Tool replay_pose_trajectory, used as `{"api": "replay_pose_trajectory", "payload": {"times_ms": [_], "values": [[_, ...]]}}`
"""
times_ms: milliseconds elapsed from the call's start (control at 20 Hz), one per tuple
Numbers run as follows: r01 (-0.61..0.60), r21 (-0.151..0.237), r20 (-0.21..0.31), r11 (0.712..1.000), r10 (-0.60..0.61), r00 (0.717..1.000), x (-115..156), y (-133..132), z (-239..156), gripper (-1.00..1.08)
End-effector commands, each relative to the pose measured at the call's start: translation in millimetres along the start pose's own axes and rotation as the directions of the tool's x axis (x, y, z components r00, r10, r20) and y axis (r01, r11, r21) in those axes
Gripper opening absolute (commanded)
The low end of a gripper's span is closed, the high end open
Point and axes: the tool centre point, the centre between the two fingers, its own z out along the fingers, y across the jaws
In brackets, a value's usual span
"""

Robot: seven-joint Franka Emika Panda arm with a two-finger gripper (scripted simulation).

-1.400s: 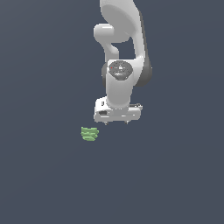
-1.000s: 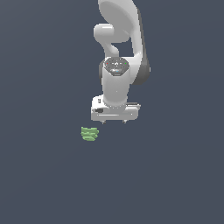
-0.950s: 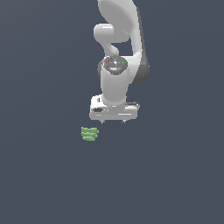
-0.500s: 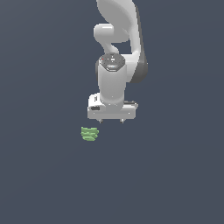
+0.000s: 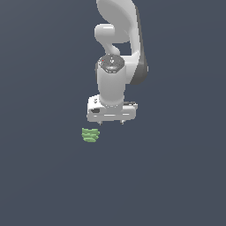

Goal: Pick up the object and move it to a goal position.

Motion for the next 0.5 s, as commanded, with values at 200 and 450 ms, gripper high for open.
{"api": "replay_pose_trajectory", "payload": {"times_ms": [200, 450], "values": [[0.094, -0.001, 0.002, 0.996, -0.094, 0.996, 0.3, 7.8, 4.0, 1.00], [0.199, -0.001, 0.004, 0.980, -0.199, 0.980, 0.5, 16.2, 8.3, 1.00]]}}
